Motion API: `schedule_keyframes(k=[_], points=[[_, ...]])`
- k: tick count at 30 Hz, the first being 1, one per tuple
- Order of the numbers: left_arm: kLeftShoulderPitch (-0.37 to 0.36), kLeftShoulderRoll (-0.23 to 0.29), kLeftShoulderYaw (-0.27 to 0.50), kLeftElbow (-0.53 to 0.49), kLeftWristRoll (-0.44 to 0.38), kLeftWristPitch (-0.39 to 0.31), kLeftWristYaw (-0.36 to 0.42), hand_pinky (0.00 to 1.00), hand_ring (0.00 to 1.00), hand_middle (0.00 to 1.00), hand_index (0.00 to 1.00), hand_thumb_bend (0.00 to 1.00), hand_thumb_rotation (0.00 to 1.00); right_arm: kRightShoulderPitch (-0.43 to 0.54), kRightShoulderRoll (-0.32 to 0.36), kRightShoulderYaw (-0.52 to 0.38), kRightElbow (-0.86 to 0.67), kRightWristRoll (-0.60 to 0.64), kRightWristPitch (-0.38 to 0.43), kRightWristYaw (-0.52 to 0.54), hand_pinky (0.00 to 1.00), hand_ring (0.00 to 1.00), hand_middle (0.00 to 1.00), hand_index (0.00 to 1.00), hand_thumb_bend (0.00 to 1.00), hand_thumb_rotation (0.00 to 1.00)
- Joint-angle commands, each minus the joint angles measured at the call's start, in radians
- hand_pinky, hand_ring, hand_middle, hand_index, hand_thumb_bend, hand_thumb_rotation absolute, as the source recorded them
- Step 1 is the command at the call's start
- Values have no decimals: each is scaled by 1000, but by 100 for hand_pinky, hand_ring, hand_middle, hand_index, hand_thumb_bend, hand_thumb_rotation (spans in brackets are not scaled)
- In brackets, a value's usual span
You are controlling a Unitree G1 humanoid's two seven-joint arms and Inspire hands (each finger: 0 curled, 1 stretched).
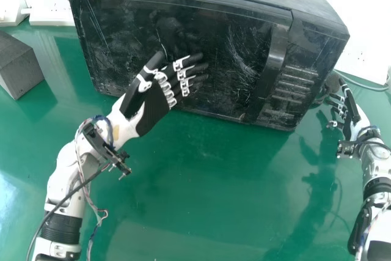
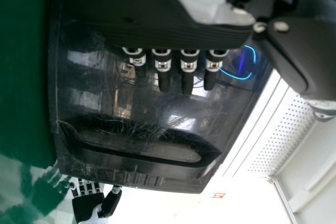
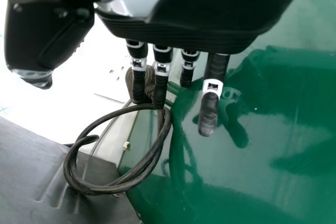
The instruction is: Open the door of oven
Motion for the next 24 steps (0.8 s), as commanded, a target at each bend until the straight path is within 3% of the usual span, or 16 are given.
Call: schedule_keyframes(k=[1, 7, 24], points=[[-5, 4, -11, -17, 8, 10, -2, 95, 100, 100, 100, 100, 85, 60, 33, 9, 41, -16, 53, 7, 69, 74, 81, 85, 89, 100], [-26, 0, -25, -20, 17, 41, 14, 96, 100, 100, 100, 100, 84, 63, 37, 4, 41, -13, 45, 4, 73, 75, 82, 86, 91, 100], [-94, -4, -55, 34, 66, 60, 19, 93, 100, 100, 100, 100, 85, 63, 39, 5, 41, -17, 41, 4, 68, 72, 82, 87, 90, 100]])
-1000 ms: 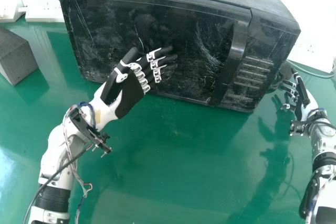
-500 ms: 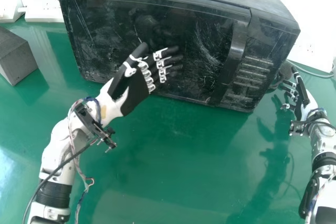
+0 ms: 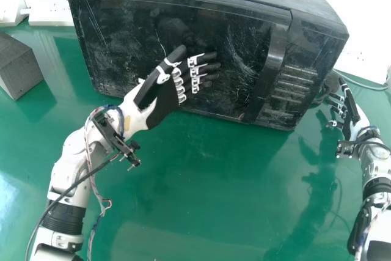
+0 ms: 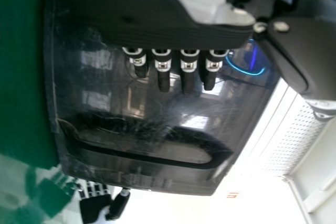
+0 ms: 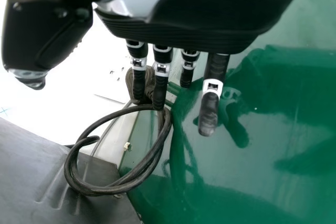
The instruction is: Open the door of oven
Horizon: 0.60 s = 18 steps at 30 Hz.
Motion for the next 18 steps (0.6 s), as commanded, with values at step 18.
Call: schedule_keyframes(k=[18], points=[[-103, -39, -39, 211, 83, -73, -23, 95, 100, 100, 100, 100, 89, 60, 39, 5, 41, -11, 57, 3, 66, 70, 83, 87, 87, 100]])
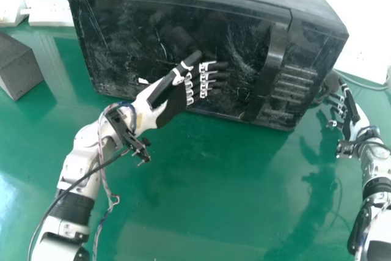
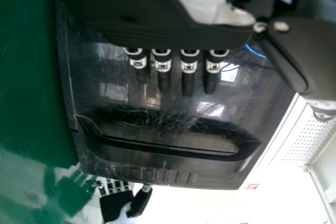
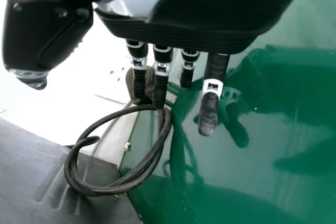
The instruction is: Open the door of oven
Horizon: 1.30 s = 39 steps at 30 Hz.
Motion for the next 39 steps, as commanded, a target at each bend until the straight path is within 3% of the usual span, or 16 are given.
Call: schedule_keyframes(k=[1, 8, 20, 25, 30, 33, 39], points=[[-18, -16, -9, 37, 13, -11, -3, 95, 100, 100, 100, 100, 89, 60, 38, 7, 40, -12, 59, 7, 67, 70, 84, 88, 87, 100], [-55, -37, -6, 120, 22, -47, -14, 93, 100, 100, 100, 100, 87, 60, 37, 8, 40, -14, 55, 9, 63, 64, 81, 86, 90, 100], [-78, -78, -21, 150, 54, -68, -13, 94, 100, 100, 100, 100, 89, 61, 40, 3, 39, -10, 61, 6, 68, 69, 81, 86, 89, 100], [-95, -98, -26, 166, 77, -69, 12, 93, 100, 100, 100, 100, 87, 60, 40, 5, 39, -10, 62, 8, 62, 66, 83, 87, 87, 100], [-112, -117, -25, 186, 93, -87, 28, 93, 100, 100, 100, 100, 89, 60, 40, 6, 38, -11, 62, 5, 61, 67, 82, 87, 89, 100], [-118, -127, -26, 199, 104, -92, 39, 94, 100, 100, 100, 100, 88, 60, 39, 8, 39, -13, 62, 11, 67, 71, 82, 86, 92, 100], [-144, -137, -31, 256, 133, -142, 47, 93, 100, 100, 100, 100, 89, 61, 42, 9, 38, -13, 58, 4, 64, 66, 80, 85, 94, 100]])
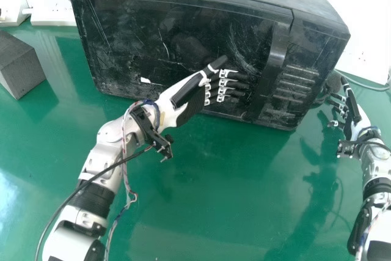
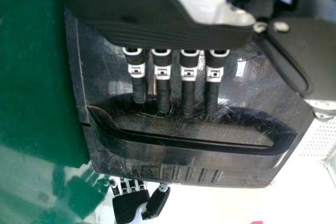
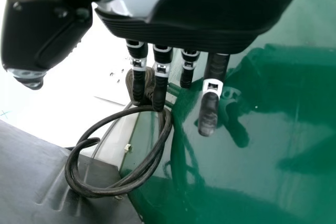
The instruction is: Open the door of oven
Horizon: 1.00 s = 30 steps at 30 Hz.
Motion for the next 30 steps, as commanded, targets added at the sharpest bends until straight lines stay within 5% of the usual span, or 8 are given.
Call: schedule_keyframes(k=[1, 13, 30], points=[[-41, -28, -20, 45, 24, -28, 19, 93, 100, 100, 100, 100, 88, 61, 43, 15, 37, -17, 53, 22, 67, 68, 81, 86, 94, 100], [-110, -56, -12, 210, 43, -142, 18, 93, 100, 100, 100, 100, 88, 59, 45, 21, 35, -20, 53, 19, 68, 75, 82, 85, 99, 100], [-122, -102, -5, 212, 30, -139, -12, 94, 100, 100, 100, 100, 89, 61, 46, 13, 38, -13, 53, 23, 69, 75, 83, 85, 100, 100]])
